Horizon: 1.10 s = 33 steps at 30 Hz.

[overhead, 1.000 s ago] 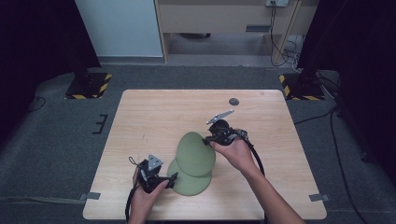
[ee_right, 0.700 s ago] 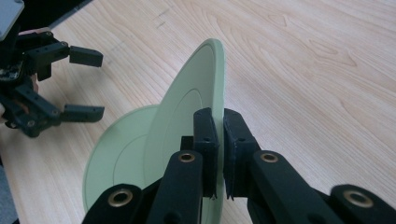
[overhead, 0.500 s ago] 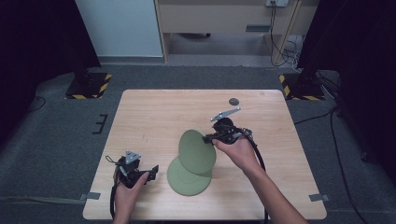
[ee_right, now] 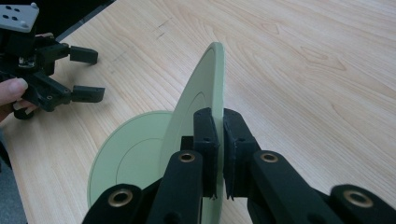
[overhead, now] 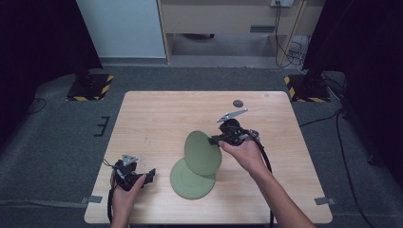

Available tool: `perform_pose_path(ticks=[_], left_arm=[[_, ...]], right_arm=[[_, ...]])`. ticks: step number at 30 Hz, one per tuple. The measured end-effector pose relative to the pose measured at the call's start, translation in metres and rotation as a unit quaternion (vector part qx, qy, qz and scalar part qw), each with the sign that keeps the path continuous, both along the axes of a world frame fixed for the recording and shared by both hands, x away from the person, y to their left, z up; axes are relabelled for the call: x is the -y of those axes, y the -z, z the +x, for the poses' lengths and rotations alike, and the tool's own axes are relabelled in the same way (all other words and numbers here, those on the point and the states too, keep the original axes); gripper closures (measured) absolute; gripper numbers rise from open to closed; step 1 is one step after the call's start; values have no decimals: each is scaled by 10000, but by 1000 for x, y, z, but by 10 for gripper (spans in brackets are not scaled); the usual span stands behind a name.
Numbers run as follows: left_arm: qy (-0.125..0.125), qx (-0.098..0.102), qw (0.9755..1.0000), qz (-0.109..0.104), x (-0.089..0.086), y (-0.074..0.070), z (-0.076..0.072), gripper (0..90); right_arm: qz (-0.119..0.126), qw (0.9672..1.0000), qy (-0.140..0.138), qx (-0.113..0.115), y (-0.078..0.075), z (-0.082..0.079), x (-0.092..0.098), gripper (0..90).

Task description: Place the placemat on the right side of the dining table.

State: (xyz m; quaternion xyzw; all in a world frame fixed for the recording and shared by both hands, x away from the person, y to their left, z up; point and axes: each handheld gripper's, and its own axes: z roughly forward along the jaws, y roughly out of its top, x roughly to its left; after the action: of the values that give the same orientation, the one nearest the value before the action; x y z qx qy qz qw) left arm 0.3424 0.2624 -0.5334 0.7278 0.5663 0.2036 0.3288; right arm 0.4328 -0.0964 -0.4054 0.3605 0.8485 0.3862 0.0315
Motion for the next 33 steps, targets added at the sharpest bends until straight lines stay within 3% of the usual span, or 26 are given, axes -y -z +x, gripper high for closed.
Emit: perform_pose_path(ticks=[8,33], left_arm=[[61,18,9992,389,6,3,2,0],[27,15,9992,387,7,3,2,0]], right_arm=[[88,9999,84,17,-5,1,9,859],[416,9983,399,120,-30,8,32,860]])
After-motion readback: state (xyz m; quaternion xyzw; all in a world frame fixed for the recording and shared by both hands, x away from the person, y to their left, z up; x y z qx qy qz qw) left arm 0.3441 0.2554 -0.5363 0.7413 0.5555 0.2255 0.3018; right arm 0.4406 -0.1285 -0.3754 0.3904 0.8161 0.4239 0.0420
